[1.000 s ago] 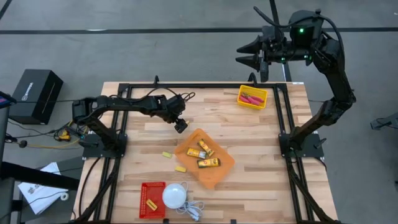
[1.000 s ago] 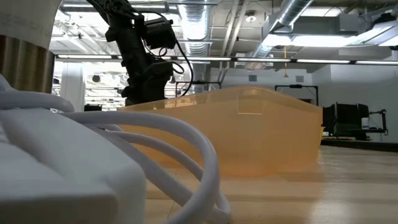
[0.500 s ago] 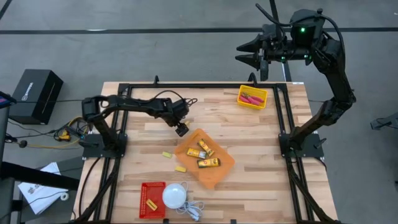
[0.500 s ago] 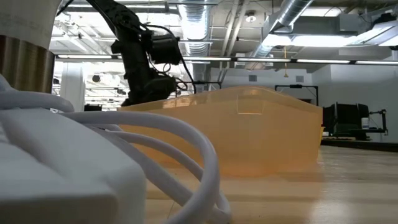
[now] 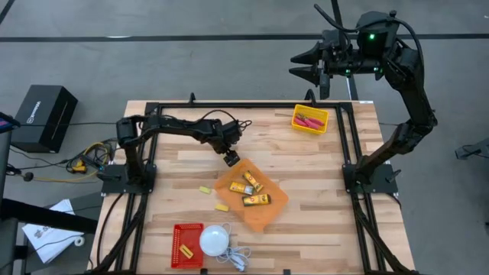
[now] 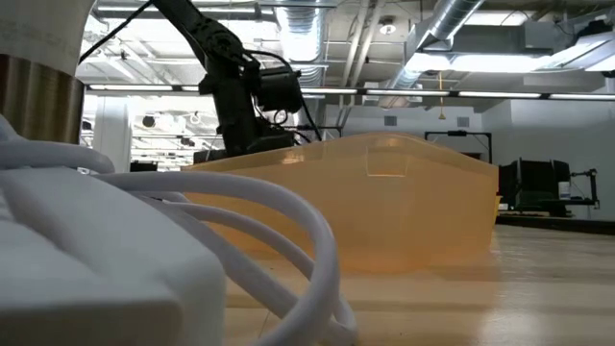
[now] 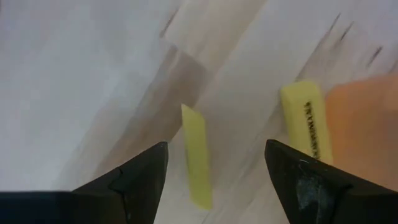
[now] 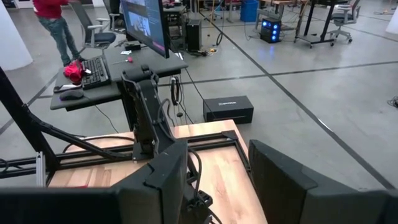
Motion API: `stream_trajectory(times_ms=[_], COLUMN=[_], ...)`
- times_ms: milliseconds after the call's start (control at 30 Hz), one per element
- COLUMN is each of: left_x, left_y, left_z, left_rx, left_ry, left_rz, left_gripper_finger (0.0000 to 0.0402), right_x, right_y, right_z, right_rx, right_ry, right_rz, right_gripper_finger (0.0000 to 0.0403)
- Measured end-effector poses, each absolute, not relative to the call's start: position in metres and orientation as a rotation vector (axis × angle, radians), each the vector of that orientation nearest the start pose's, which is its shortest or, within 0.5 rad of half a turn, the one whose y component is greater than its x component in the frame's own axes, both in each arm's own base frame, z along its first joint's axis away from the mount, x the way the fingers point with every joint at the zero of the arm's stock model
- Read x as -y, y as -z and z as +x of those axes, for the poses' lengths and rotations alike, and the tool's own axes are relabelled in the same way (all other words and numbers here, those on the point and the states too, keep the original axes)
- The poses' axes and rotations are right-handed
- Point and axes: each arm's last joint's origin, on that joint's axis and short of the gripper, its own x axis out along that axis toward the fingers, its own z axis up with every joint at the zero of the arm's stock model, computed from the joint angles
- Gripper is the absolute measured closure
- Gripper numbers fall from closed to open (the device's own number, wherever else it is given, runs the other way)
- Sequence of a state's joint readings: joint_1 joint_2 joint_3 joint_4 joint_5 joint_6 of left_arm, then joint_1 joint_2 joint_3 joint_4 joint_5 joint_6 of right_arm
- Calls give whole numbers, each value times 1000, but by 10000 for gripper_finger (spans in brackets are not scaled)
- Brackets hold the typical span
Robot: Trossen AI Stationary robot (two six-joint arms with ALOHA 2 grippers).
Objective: Pick & Place School Supplies
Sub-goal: Put the yellow eraser into the red bin
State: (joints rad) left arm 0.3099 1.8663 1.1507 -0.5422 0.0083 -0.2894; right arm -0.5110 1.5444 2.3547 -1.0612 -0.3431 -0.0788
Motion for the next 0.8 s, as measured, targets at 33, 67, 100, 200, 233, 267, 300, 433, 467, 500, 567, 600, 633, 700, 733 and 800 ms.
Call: stream_trajectory(times_ms=[33, 67, 100, 200, 233, 267, 300, 433, 467, 500, 567, 600, 633, 700, 733, 800], left_x=[-106, -106, -107, -108, -110, -111, -113, -117, -117, -117, -117, -117, -117, -117, -117, -117], left_y=[-146, -143, -142, -142, -142, -142, -141, -142, -142, -142, -142, -141, -140, -136, -133, -126], left_z=[333, 333, 332, 331, 330, 330, 329, 329, 328, 328, 329, 329, 329, 330, 331, 331], left_rx=[-1225, -1246, -1255, -1255, -1255, -1255, -1253, -1247, -1246, -1247, -1246, -1245, -1248, -1257, -1265, -1287], left_ry=[-438, -433, -430, -427, -431, -432, -435, -444, -445, -443, -431, -429, -428, -425, -421, -402], left_rz=[-447, -446, -447, -446, -450, -455, -458, -464, -465, -462, -446, -444, -442, -444, -449, -474], left_gripper_finger=[142, 145, 149, 163, 169, 175, 181, 205, 211, 216, 227, 233, 239, 253, 261, 285], right_x=[104, 104, 104, 104, 104, 104, 104, 104, 104, 104, 104, 104, 104, 104, 104, 104], right_y=[-563, -563, -563, -563, -563, -563, -563, -563, -563, -563, -563, -563, -563, -563, -563, -563], right_z=[206, 206, 206, 206, 206, 206, 206, 206, 206, 206, 206, 206, 206, 206, 206, 206], right_rx=[-235, -235, -236, -236, -236, -236, -236, -236, -236, -236, -236, -236, -235, -235, -235, -235], right_ry=[158, 158, 158, 158, 158, 158, 158, 158, 158, 158, 158, 158, 158, 158, 158, 159], right_rz=[26, 26, 26, 21, 19, 19, 19, 19, 19, 19, 19, 20, 23, 24, 24, 26], right_gripper_finger=[239, 239, 239, 239, 239, 239, 239, 239, 239, 239, 239, 239, 239, 239, 239, 239])
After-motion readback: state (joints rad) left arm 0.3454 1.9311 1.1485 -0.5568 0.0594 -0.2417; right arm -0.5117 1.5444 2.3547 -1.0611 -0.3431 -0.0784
